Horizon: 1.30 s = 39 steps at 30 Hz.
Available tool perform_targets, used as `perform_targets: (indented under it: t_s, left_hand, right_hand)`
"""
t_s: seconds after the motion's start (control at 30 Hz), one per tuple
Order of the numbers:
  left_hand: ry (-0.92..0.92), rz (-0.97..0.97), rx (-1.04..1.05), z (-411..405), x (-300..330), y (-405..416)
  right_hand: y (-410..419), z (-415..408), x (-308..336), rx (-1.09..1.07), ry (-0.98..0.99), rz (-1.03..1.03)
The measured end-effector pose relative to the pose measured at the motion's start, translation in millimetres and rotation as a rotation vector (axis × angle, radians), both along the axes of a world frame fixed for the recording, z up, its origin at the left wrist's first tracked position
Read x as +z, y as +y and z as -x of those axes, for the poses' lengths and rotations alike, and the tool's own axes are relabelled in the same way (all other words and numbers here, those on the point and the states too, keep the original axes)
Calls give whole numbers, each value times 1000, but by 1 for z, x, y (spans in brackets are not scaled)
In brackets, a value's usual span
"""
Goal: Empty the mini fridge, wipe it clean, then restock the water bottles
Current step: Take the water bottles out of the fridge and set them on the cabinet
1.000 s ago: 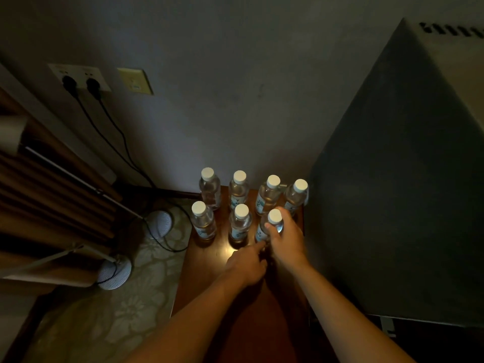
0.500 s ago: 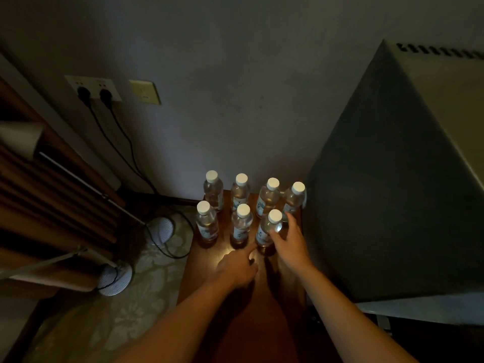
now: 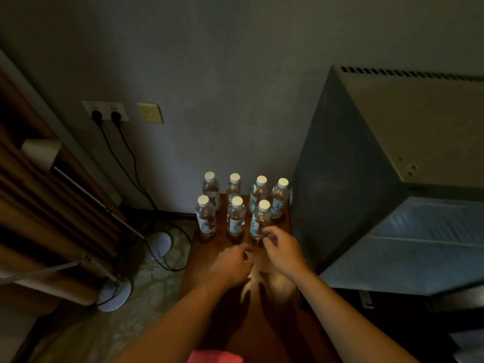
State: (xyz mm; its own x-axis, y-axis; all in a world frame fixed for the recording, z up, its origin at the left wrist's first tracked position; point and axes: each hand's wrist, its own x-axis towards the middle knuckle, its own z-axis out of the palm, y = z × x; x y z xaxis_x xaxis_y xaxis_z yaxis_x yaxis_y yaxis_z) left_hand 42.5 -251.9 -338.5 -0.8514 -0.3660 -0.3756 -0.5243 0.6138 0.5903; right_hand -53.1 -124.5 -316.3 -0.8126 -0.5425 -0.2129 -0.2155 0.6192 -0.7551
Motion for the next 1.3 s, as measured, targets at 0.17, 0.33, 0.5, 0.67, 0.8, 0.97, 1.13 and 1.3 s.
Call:
perform_targets:
  t_s: [0.17, 0.33, 0.5, 0.67, 0.8, 0.97, 1.13, 1.3]
  left_hand:
    - [13, 19, -17, -15, 0, 25]
    - [45, 32, -82, -15, 3, 61]
    - [74, 28, -130, -1, 8, 99]
    - [98, 10, -187, 18, 15, 136]
    - [96, -25, -219, 37, 18, 162]
    - [133, -36, -244, 54, 20, 192]
    - [176, -72, -112, 70, 20, 212]
    - [138, -18, -24, 78, 16, 222]
  right_hand:
    - [34, -26, 0, 2, -50, -24]
    - [83, -38, -3, -25, -64, -110]
    - [137, -27, 4, -123, -118, -119]
    - [179, -2, 7, -168, -114, -156]
    - [197, 21, 10, -180, -92, -172]
    - [214, 48, 11, -148, -102, -109]
    - [220, 84, 13, -59, -128, 12]
    - [198, 115, -2, -32, -121, -4]
